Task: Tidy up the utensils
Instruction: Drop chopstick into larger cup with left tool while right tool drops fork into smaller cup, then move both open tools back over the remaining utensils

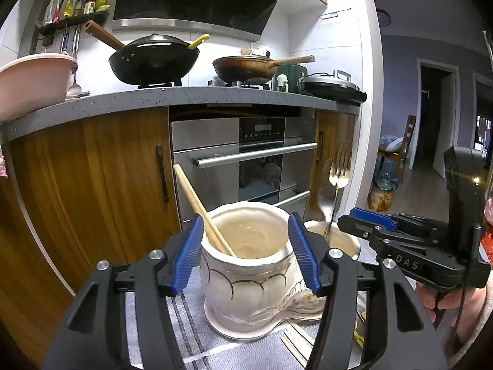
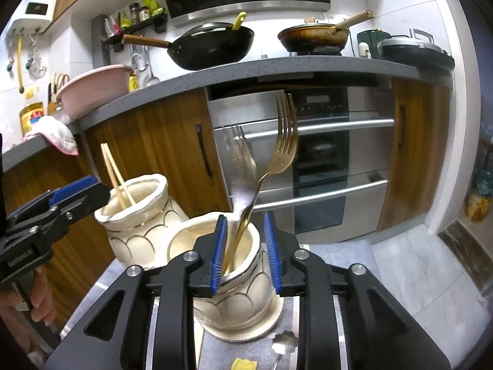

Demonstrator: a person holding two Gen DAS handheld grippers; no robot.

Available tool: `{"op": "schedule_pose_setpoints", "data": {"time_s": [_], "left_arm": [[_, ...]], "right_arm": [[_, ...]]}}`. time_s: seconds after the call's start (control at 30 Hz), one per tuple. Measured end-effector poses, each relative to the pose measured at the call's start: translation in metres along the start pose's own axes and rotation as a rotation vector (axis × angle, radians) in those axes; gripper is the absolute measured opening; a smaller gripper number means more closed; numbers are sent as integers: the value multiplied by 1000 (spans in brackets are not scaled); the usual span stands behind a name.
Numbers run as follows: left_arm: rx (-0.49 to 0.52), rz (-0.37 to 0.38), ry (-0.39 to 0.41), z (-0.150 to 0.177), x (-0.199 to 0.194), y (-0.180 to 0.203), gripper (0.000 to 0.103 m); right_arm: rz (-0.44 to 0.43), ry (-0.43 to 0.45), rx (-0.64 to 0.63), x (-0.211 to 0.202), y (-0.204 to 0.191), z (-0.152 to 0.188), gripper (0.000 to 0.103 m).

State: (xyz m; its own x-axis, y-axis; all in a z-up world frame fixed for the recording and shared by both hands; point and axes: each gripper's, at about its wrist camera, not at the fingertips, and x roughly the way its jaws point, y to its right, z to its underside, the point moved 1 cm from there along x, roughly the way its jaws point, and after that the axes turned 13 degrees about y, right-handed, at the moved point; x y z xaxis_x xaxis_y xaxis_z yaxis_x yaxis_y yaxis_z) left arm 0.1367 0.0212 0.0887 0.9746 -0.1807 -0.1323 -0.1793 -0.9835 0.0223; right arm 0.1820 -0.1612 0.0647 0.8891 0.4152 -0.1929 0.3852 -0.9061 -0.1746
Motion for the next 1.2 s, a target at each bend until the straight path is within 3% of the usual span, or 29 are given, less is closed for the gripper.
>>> {"op": "schedule_pose_setpoints", "data": {"time_s": [0.13,0.2,0.27,0.43,1.2], "left_arm": [[2,0,5,-2,-11,-1,72],[8,-3,7,-4,-16,-1,79],[13,-13,13,-4,-23,0,93],[18,-29,11,-2,-40,0,98],[15,-107,-259,44,-62,7,98]], "right_arm": [[-6,9,1,-11,-1,-2,52],[-7,10,-4,-19,-2,-3,66],[-10,14,-14,-27,-4,-3,76],[11,27,-52,-48,-8,1,95],[134,-129,-93,-102,20,33,98]]}}
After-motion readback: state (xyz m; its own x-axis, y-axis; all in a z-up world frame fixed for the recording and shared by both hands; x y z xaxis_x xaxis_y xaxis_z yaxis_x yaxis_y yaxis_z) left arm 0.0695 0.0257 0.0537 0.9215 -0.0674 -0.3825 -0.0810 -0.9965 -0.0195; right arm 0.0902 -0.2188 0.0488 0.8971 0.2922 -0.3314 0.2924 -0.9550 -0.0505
